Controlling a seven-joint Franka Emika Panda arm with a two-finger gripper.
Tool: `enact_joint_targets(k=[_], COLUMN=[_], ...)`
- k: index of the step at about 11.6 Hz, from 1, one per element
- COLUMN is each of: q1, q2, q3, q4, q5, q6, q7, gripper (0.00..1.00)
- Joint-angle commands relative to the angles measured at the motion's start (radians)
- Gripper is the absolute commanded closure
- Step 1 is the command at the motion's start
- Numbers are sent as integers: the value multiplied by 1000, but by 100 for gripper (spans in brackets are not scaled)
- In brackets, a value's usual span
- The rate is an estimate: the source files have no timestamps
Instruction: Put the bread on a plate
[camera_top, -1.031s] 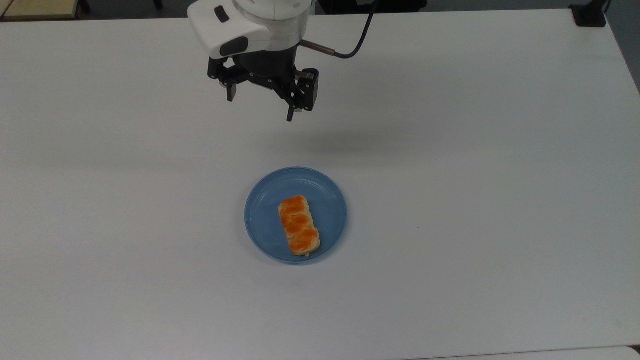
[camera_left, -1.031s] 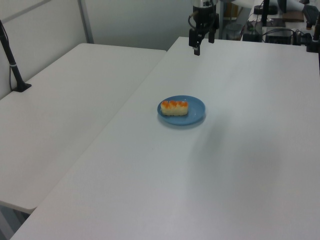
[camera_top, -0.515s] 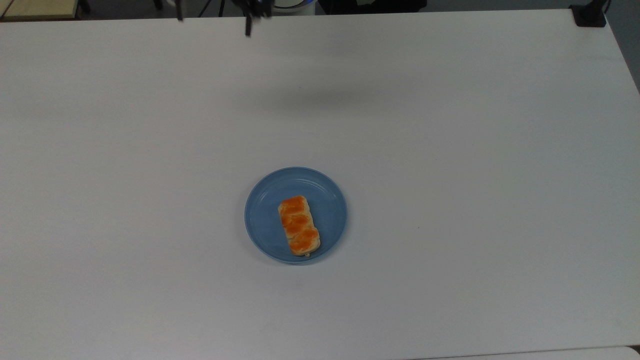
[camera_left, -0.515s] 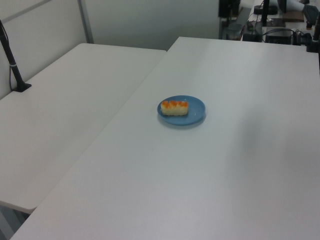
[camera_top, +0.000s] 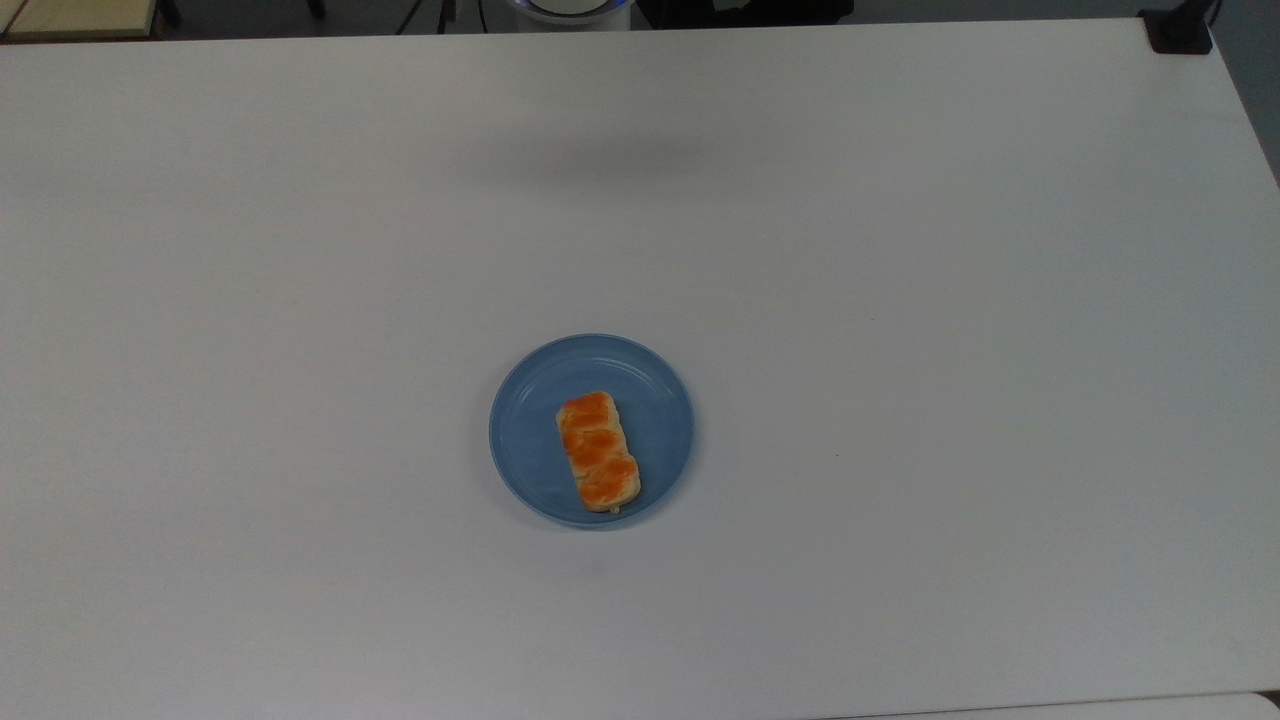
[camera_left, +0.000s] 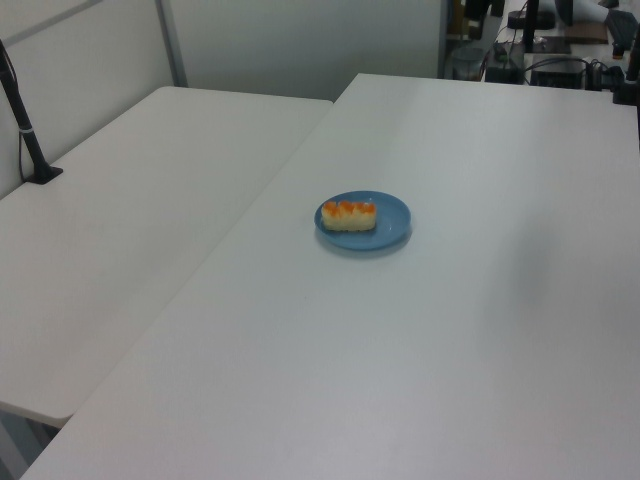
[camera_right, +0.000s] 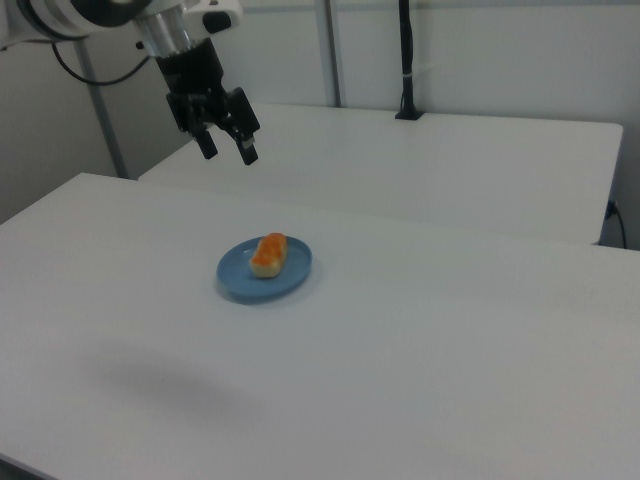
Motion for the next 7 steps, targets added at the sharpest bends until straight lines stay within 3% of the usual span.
enact_joint_targets(k=[1, 4, 7], q1=[-6, -17, -17], q2=[-42, -42, -38], q3=[-5, -7, -9], q4=[-89, -82, -79], q5=[3, 5, 28], q6=[85, 59, 67], q7=[-25, -155, -175], gripper=[0, 0, 0])
